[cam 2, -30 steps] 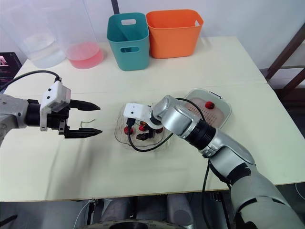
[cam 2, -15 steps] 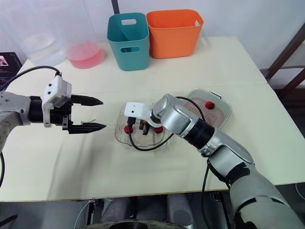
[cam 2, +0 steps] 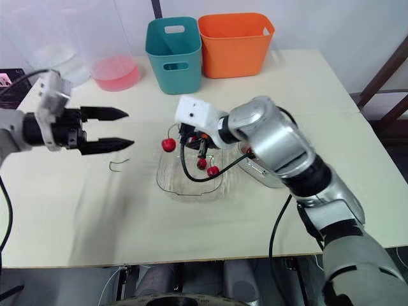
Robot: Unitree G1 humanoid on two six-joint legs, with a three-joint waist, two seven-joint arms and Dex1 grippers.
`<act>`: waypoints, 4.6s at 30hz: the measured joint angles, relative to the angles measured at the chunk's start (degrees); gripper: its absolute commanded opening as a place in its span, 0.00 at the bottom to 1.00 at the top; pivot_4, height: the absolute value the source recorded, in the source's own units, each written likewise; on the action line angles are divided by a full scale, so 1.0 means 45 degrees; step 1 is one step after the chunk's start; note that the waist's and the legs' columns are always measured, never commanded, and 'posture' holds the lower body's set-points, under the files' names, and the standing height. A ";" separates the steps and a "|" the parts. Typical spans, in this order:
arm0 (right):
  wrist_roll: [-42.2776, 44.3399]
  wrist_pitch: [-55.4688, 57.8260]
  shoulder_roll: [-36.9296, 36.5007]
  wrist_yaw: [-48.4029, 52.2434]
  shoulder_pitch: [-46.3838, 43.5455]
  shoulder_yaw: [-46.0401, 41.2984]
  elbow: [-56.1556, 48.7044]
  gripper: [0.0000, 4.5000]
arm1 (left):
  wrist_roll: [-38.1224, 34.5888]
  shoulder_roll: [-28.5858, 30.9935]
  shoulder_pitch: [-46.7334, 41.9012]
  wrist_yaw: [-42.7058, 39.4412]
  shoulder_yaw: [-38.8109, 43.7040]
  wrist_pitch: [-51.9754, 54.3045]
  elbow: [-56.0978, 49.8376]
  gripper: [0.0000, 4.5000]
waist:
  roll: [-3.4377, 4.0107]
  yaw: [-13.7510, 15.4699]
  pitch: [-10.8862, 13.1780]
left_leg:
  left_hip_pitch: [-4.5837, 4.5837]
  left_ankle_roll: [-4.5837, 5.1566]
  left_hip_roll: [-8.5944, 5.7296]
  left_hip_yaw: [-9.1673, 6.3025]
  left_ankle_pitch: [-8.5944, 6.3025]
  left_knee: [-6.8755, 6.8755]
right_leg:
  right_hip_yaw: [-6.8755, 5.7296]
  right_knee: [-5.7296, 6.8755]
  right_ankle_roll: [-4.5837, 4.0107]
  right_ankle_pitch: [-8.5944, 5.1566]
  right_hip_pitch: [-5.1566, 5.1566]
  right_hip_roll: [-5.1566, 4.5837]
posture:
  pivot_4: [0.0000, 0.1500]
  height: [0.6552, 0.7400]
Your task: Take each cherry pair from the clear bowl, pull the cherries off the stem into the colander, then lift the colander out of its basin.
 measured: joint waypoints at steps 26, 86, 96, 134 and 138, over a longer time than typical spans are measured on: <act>-0.1897 -0.6542 -0.0023 -0.1578 0.0201 -0.0773 -0.0132 0.11 | 0.0722 -0.3350 -0.5715 -0.1623 -0.2091 0.0998 0.5420 0.71 | -0.0003 -0.0100 0.0000 | 0.0002 -0.0028 -0.0020 0.0004 0.0016 0.0011 | 0.0014 0.0026 0.0000 0.0000 -0.0021 0.0002 | 1.00 1.00; 0.6951 0.4577 0.2936 -0.3851 -0.0672 -0.5926 0.0941 0.98 | 0.0804 -0.3447 -0.5156 -0.2312 -0.1875 0.0776 0.3673 0.00 | 0.0000 -0.0104 -0.0001 | 0.0006 -0.0016 -0.0001 -0.0004 0.0011 0.0011 | 0.0017 0.0053 0.0000 0.0001 -0.0027 -0.0007 | 1.00 1.00; 0.7194 0.4070 0.2968 -0.4255 -0.0670 -0.5560 0.1278 0.12 | 0.0793 -0.3447 -0.5147 -0.2224 -0.1873 0.0796 0.3567 0.00 | 0.0000 -0.0097 -0.0001 | 0.0004 -0.0016 -0.0004 -0.0003 0.0011 0.0010 | 0.0017 0.0052 -0.0001 0.0001 -0.0027 -0.0006 | 1.00 1.00; 0.4623 -0.0964 -0.3388 -0.3037 0.3881 -0.5049 0.3288 0.07 | 0.0971 -0.3361 -0.4230 -0.1928 -0.1845 0.0369 0.3470 0.00 | -0.0006 0.0028 0.0002 | -0.0002 0.0005 -0.0025 0.0067 0.0001 0.0010 | 0.0019 0.0008 0.0002 -0.0001 -0.0009 0.0006 | 1.00 1.00; 0.3904 -0.1814 -0.3662 -0.2747 0.4598 -0.4946 0.3778 0.07 | 0.1091 -0.3370 -0.4222 -0.1964 -0.1888 0.0122 0.3425 0.00 | -0.0006 -0.0104 0.0002 | 0.0011 0.0005 -0.0014 0.0076 0.0001 0.0011 | 0.0030 0.0022 0.0002 -0.0001 -0.0008 0.0015 | 1.00 1.00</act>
